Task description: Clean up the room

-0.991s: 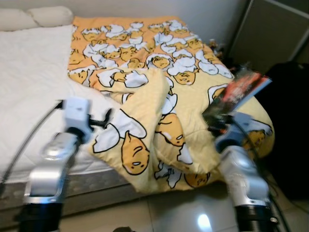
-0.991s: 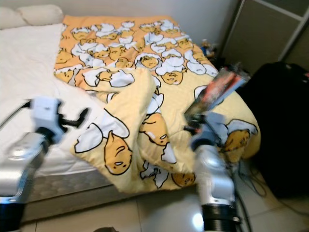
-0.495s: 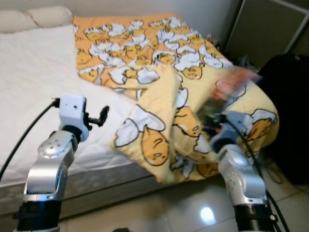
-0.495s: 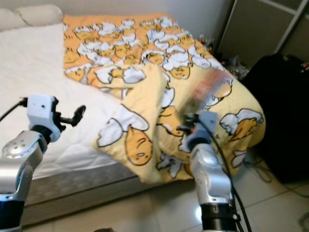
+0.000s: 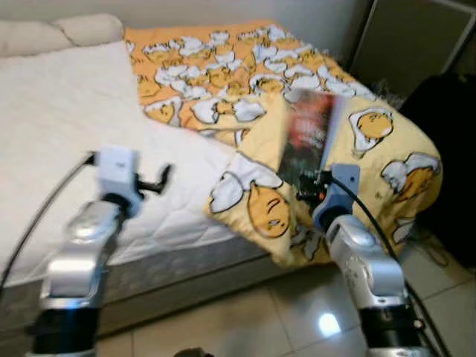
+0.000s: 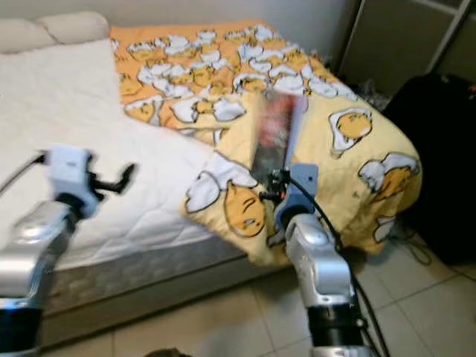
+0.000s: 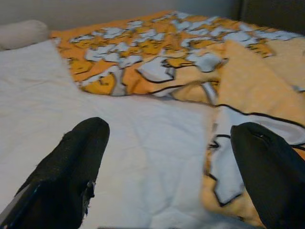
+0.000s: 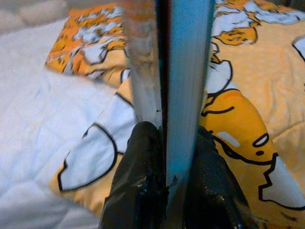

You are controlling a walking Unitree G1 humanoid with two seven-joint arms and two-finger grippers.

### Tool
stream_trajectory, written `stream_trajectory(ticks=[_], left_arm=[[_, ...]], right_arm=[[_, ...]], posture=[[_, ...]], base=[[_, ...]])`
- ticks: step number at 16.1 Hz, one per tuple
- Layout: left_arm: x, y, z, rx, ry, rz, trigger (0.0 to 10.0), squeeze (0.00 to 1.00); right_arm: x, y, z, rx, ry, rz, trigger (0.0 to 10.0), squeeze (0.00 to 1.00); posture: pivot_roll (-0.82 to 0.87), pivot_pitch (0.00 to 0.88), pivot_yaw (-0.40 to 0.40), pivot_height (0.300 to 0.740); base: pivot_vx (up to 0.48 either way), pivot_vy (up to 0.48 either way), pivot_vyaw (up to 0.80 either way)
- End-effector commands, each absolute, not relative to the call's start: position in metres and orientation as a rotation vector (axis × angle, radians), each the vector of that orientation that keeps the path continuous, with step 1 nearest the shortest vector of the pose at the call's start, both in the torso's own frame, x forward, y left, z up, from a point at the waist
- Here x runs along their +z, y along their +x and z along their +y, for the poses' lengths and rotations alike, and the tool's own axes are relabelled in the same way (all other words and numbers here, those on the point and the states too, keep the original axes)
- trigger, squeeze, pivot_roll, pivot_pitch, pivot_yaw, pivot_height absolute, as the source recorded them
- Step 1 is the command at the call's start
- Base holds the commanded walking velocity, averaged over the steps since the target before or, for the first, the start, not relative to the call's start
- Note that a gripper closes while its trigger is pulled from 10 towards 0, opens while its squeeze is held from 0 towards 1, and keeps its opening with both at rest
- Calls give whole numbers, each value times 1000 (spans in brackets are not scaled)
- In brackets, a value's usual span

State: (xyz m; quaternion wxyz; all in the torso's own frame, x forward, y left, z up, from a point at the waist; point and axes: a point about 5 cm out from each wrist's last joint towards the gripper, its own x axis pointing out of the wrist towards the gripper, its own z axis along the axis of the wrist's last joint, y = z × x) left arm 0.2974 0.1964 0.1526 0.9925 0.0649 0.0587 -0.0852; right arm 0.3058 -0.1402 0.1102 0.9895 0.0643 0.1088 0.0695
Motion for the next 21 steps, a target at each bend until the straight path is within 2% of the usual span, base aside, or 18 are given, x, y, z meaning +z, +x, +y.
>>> stream_trajectory(ticks=[1, 21], left_arm=[[154, 297, 203, -152, 138, 117, 10000, 0], [157, 303, 204, -130, 126, 99, 10000, 0]], right_arm=[[125, 310, -140, 147, 102, 154, 10000, 0], [125, 312, -141, 142, 103, 140, 10000, 0]], posture=[[50, 0, -13, 740], [50, 0, -14, 740]], base=[[0, 337, 0], [0, 337, 0]])
